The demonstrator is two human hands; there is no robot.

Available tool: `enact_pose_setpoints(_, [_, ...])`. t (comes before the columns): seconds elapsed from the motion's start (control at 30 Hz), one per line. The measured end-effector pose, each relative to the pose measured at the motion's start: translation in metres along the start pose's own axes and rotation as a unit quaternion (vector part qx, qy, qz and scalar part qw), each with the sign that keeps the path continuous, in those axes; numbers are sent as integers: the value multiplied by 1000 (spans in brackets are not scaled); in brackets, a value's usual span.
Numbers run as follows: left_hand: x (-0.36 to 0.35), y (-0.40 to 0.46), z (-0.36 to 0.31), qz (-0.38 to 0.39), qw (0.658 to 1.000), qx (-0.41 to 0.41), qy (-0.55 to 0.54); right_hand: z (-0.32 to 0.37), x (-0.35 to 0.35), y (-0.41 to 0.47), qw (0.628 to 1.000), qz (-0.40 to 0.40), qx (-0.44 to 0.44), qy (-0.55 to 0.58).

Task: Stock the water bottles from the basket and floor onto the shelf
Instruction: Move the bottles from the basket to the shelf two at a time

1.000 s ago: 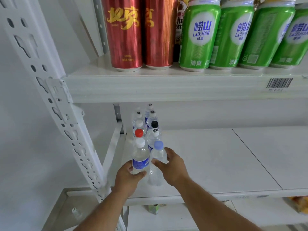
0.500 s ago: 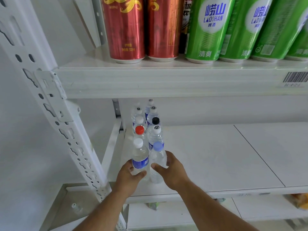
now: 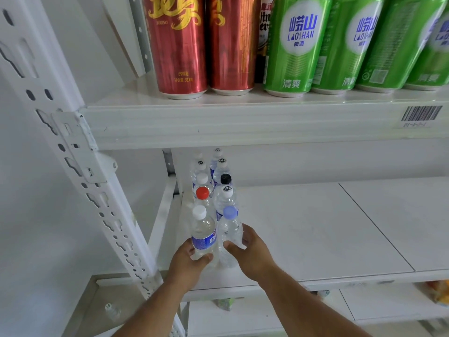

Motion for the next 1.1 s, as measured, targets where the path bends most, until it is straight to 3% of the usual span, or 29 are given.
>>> enact_pose_setpoints(0.63, [2,-21,4,34,999,32,11,-4,-1,-10,998,19,-38,-45])
enact_pose_setpoints(1.1, [11,-72,-3,18,999,39,7,-10,11,-49,992,16,-62,-106])
Point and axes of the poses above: each hand's wrist, its own y-axis towards the middle knuckle, its own x-axis out of the back of the hand, z = x × y, the point moved 4 cm from there along y, towards the middle knuckle, and after that the axes turned 5 degrees about -x, right-handed, at the moved point
